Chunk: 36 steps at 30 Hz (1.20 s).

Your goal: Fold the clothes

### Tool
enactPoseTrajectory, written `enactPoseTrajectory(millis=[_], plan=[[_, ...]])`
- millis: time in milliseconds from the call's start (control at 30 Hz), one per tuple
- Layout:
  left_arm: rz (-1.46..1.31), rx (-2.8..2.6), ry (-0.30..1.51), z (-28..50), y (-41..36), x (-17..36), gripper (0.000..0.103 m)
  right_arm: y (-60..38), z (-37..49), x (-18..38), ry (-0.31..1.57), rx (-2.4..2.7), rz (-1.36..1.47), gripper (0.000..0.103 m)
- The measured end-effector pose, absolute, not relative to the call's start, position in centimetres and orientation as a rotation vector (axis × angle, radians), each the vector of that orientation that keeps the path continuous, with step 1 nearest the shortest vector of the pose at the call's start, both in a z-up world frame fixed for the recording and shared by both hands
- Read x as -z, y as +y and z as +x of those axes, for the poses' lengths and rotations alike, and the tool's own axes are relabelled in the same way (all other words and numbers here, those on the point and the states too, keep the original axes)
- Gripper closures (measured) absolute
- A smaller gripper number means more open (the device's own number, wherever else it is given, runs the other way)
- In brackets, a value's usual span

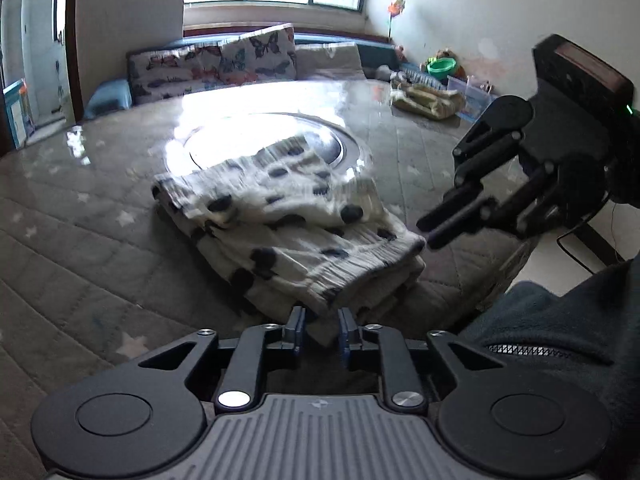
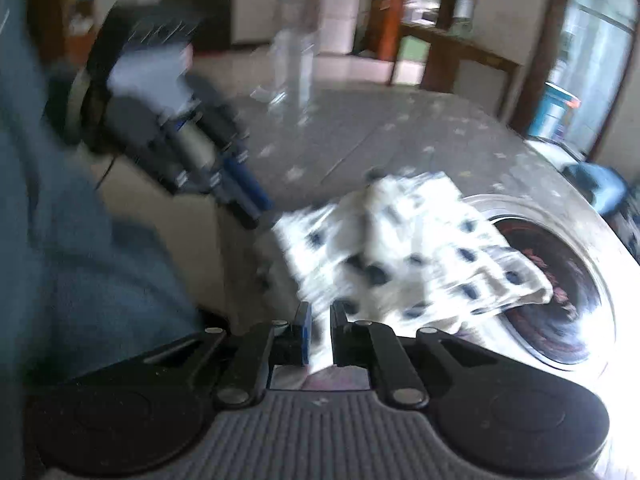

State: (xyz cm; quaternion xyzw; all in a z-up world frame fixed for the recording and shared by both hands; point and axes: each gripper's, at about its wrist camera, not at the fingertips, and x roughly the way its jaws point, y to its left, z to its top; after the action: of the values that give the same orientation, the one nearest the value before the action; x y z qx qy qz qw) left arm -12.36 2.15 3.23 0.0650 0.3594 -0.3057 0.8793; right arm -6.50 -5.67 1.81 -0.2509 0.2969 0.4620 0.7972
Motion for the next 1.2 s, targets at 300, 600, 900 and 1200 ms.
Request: enactPoseTrajectory(millis=[300,600,900,1200], plan=[[0.070,0.634,0.704,-9.6,0.8,-3.3,0.083,-6.6,0.1,-1.2,0.720,-0.831,-0.278,0.073],[0.060,0.564,0.652,-4.4,0.6,-4.8,0.076,-6.6,1.1,0.5,0.803,-0.855,-0.214,0.073],[0.110,0.622,0.768,1.3,-1.5,-2.4,0.068,-7.1,1.4,0.4,0.829,-0.859,-0.196,0.074],[0.072,0.662,0.708,-0.6,-0.3,-3.2,0.093,-6.2,-0.5,-0.7,0.691,-0.865,-0.343,0.084]])
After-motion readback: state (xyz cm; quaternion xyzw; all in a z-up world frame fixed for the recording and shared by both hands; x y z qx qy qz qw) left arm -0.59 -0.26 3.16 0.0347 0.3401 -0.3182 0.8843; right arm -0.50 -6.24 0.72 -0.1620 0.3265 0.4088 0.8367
